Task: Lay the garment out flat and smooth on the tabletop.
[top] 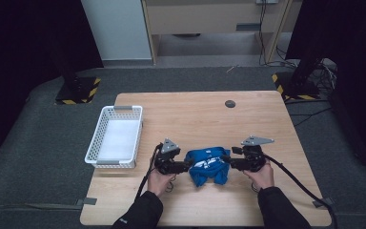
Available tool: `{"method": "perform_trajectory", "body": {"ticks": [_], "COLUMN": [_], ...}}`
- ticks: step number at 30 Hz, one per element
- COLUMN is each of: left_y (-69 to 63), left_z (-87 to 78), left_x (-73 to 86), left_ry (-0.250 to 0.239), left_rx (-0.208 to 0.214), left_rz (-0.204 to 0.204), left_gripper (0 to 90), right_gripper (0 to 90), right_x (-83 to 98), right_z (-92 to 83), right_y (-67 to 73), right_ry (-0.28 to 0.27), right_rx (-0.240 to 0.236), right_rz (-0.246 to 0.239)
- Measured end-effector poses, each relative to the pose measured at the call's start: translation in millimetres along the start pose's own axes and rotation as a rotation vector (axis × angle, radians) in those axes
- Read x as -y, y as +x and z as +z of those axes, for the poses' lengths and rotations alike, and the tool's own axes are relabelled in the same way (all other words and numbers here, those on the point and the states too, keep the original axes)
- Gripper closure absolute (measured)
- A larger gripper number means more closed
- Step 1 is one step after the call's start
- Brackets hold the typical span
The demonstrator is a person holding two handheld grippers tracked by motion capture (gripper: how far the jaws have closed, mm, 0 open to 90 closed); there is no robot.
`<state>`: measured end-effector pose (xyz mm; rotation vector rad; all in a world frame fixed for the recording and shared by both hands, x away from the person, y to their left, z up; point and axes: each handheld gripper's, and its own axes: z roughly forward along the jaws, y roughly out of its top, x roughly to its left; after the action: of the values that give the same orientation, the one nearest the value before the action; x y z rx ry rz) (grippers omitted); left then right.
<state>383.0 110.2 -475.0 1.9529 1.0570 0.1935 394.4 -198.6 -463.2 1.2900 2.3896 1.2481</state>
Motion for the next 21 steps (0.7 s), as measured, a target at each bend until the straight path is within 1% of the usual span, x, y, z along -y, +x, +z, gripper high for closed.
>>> {"method": "perform_trajectory", "body": {"ticks": [3, 8, 10, 12, 16, 18, 21], "left_y": [0.9, 2.6, 2.8, 2.9, 3.9, 3.8, 2.2], "left_z": [2.2, 5.9, 6.7, 6.7, 6.1, 6.1, 6.1], "left_x": [0.3, 0.8, 0.9, 0.9, 1.0, 0.9, 0.8], "left_ry": [-0.002, 0.005, 0.007, 0.011, 0.019, 0.026, 0.034], "left_rx": [0.015, 0.048, 0.062, 0.070, 0.083, 0.086, 0.080], "left_rz": [-0.003, -0.022, -0.035, -0.036, -0.043, -0.041, -0.028], "left_gripper": [34.0, 44.9, 50.0, 54.5, 63.6, 69.8, 78.4], "right_gripper": [48.6, 66.4, 72.4, 77.1, 81.3, 82.0, 82.8], "right_x": [1.1, 1.8, 1.9, 1.8, 1.3, 1.1, 0.6], "right_z": [3.9, 6.3, 6.0, 5.4, 4.0, 3.3, 2.5], "right_y": [-0.6, -1.2, -0.7, -0.6, -0.1, 0.1, 0.2], "right_ry": [0.014, 0.029, 0.032, 0.036, 0.033, 0.031, 0.027], "right_rx": [-0.024, -0.050, -0.051, -0.052, -0.057, -0.061, -0.062], "right_rz": [0.014, 0.022, 0.021, 0.019, 0.022, 0.024, 0.027]}}
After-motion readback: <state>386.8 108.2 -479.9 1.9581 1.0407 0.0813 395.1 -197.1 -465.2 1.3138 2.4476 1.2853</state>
